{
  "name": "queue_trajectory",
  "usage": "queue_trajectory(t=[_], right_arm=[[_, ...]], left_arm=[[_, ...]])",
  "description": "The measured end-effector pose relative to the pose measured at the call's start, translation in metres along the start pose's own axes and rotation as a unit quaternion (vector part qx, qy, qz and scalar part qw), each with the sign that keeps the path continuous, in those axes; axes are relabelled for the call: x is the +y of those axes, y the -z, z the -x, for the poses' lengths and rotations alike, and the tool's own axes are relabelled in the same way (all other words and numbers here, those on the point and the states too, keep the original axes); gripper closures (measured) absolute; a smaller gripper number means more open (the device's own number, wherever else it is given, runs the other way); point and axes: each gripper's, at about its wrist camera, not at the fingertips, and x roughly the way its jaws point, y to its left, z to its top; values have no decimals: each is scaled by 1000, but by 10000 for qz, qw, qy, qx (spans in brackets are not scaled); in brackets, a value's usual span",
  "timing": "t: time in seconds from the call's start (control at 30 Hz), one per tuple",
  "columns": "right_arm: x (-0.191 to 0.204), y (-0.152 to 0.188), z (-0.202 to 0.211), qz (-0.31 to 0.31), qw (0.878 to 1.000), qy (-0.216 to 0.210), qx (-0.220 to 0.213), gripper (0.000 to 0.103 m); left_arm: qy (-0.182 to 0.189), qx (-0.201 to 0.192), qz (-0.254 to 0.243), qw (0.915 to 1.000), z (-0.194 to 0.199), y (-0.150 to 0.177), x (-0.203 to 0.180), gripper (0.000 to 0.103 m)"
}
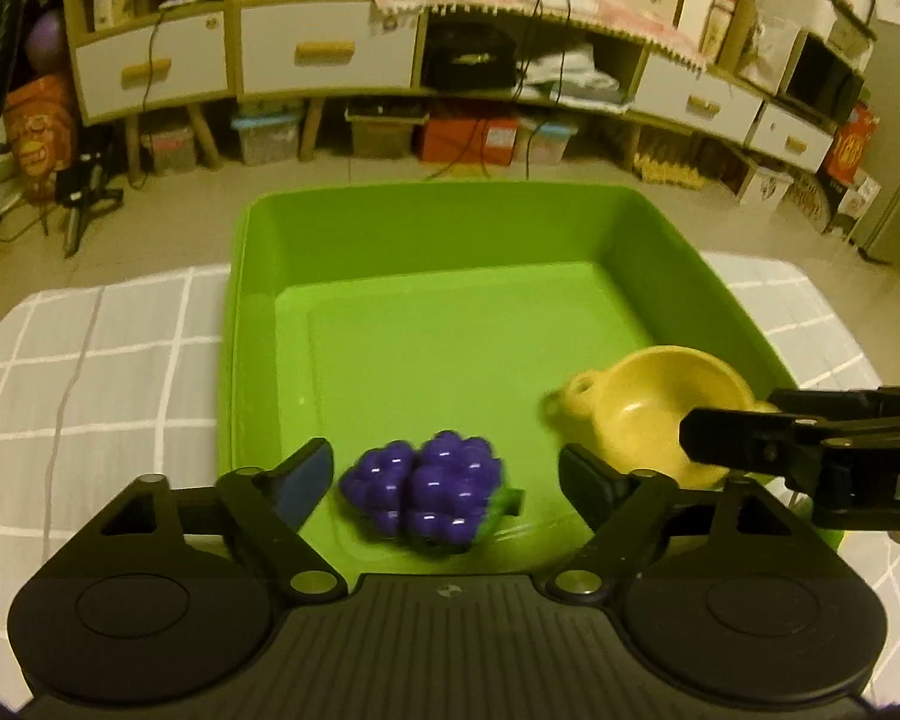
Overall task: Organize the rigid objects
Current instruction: 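Carry the pot and grapes into the green bin and open both grippers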
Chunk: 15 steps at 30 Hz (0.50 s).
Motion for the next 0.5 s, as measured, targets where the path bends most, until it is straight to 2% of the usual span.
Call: queue_trajectory(t=[0.07,0.2,0.5], right_arm=[[-1,0,4,-77,9999,-94,-15,36],[0,0,13,-125,9997,-191,-71,35],[9,11,44,-88,9996,-121,-221,34]], left_arm=[[38,-56,19,10000,2,0,0,11],[67,-234,3,9997,11,1,-3,4],[87,-512,78,9986,42,2,-3,2]])
